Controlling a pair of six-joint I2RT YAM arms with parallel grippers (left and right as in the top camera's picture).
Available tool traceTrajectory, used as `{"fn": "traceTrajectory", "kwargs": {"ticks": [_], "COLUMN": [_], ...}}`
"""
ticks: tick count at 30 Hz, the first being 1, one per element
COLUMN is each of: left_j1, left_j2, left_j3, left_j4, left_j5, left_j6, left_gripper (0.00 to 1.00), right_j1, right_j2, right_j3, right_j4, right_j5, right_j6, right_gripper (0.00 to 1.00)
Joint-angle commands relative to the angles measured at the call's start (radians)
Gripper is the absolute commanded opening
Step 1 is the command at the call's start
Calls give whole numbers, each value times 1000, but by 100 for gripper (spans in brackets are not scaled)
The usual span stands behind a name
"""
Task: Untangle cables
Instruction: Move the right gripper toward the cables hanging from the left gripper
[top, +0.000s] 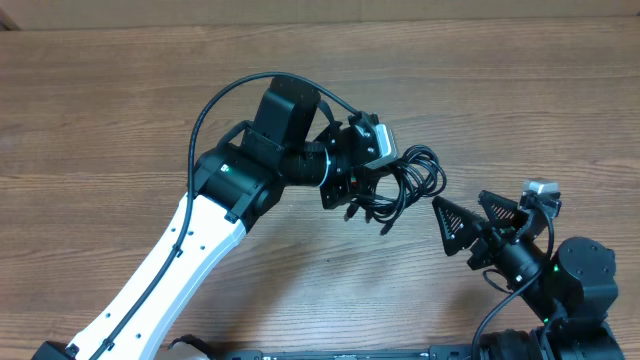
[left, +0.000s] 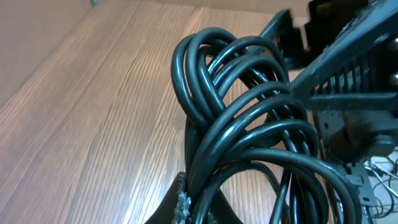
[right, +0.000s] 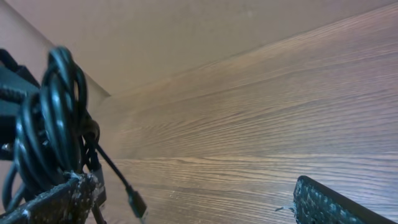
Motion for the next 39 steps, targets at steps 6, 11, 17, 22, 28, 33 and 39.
{"fn": "traceTrajectory", "kwargs": {"ticks": [6, 11, 17, 22, 28, 33, 39], "left_j1": [-6, -6, -6, -6, -6, -6, -6], "left_j2": [-21, -13, 7, 8, 8, 8, 8], "left_j3": [8, 6, 6, 6, 6, 6, 6], "left_j4": [24, 21, 21, 21, 21, 21, 21], "left_j5": [87, 88, 88, 87, 88, 87, 87], "left_j6": [19, 19, 19, 19, 19, 18, 19], "left_gripper": [4, 4, 4, 4, 4, 4, 4], "right_j1": [-2, -2, -2, -2, -2, -2, -2], "right_j2": [-3, -3, -2, -2, -2, -2, -2], "right_j3": [28, 28, 28, 28, 28, 28, 29], "right_j4": [14, 17, 41, 41, 42, 52, 56], "right_j5": [-39, -48, -49, -50, -50, -53, -72], "right_j6": [0, 8, 77, 76, 99, 133, 143], "right_gripper": [100, 100, 100, 100, 100, 100, 100]}}
